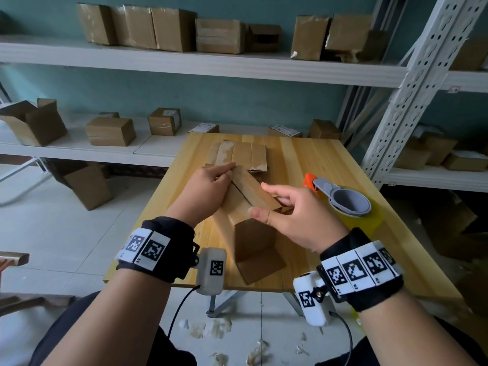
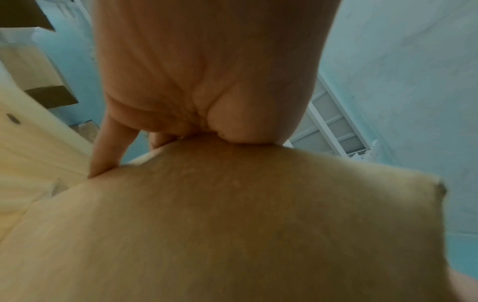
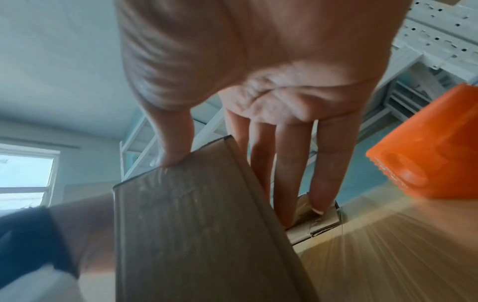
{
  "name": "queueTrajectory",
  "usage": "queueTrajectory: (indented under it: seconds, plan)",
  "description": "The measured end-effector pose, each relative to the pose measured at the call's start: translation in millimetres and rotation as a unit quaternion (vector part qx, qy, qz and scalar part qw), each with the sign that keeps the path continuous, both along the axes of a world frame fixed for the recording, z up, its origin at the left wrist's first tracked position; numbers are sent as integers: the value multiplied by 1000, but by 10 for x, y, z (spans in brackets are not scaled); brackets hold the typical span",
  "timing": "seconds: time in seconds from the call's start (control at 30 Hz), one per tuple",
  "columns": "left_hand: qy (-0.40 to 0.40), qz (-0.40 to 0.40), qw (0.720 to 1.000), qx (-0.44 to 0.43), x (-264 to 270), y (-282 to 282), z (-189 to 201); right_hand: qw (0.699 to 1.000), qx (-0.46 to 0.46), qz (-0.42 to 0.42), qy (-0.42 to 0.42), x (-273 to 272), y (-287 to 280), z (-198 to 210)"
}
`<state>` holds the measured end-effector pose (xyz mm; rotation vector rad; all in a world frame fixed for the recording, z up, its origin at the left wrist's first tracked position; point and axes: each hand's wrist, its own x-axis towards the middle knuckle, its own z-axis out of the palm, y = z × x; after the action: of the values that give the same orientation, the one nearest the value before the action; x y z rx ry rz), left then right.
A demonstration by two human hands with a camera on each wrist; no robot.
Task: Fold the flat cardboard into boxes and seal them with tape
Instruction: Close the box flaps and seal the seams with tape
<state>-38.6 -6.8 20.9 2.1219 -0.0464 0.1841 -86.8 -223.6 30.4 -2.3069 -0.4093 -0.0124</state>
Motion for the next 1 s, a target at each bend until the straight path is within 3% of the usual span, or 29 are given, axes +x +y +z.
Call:
queueTrajectory:
  seconds: [0.13,0.2,0.27,0.4,0.63,0.8,0.9,1.0]
  plan:
    - [32,-3,995,95,35,20,22,997,-68,-27,-16,-101,111,56]
    - [26,-13,986,162,53,18,31,987,-148,-48,-32,-163,193,100]
    - [8,-30,982,187,74,16,41,986,-157,-46,-36,-157,220,100]
    - [-12,-22,988,149,58,-11,57,997,-77,-2,1,-34,62,50]
    - [-16,104,994,4,54,-73,-39,987,114,82,84,177,-187,-14]
    - [-17,41,998,38,37,-77,-36,996,75,30,32,82,-64,19]
    - [-19,63,997,44,44,-101,-41,1000,-29,4,-6,18,30,7]
    - [-17,109,992,59,58,-130,-37,1000,-20,13,3,35,12,30]
